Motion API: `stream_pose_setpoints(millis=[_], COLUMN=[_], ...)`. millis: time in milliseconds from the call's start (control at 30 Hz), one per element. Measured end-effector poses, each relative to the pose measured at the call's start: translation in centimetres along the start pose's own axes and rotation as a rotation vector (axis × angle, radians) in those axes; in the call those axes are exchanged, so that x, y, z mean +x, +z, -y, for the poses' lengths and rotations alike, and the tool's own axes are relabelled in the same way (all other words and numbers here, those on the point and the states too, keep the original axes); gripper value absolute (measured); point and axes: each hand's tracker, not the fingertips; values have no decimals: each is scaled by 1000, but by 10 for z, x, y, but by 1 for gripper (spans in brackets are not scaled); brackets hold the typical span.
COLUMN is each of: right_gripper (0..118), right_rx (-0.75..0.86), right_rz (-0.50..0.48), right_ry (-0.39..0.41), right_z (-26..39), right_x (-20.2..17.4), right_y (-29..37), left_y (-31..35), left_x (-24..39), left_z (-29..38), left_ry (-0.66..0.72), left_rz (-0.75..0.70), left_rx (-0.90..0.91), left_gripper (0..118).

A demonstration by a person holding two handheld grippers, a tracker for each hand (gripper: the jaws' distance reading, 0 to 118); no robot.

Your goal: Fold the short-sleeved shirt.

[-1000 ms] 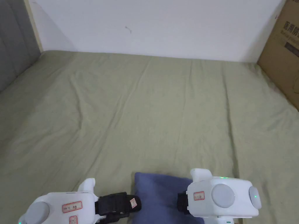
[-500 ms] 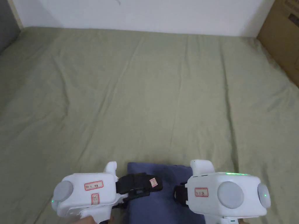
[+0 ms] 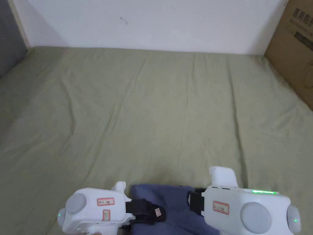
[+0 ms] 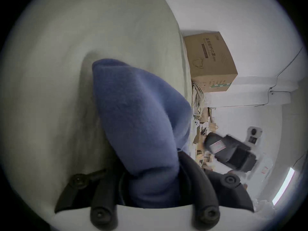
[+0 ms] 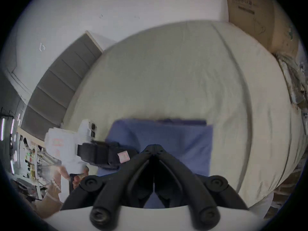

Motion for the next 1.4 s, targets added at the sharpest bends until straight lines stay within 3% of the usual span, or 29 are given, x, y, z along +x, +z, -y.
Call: stream_pose_setpoints(millis=[267,433,533,867,967,1000,1100,1133,1267,1367,1400], right_gripper=[1,1,1,1,1,1,1,1,1,1,1], right_rx=[452,704,747,735,714,711,692,688,675,661,659], right_rz=[173,284,284,262,265,268,273,275,278,266,264], right_ry=[169,294,332,314,305,303,300,298,294,272,269], right_z=[-21,-17,-15,-10,-11,-12,-15,-16,-18,-18,-18], right_x=[-49,-91,-111,-138,-138,-138,-136,-135,-131,-125,-123], right_y=[53,69,68,41,32,30,25,23,22,25,26], left_y=[81,142,181,255,265,266,261,262,264,254,253], left_x=[8,-5,-15,-37,-49,-54,-59,-61,-46,-16,-9], left_z=[-4,-14,-20,-38,-46,-49,-48,-49,-45,-32,-29], left_ry=[-125,-131,-141,-264,-271,-275,-291,-289,-235,-295,-312], left_rz=[-246,-429,-542,-1250,-1331,-1348,-1456,-1432,-1293,-1267,-1237], left_rx=[71,122,136,107,130,139,173,183,263,316,332], left_gripper=[25,25,25,25,27,43,105,110,109,108,98])
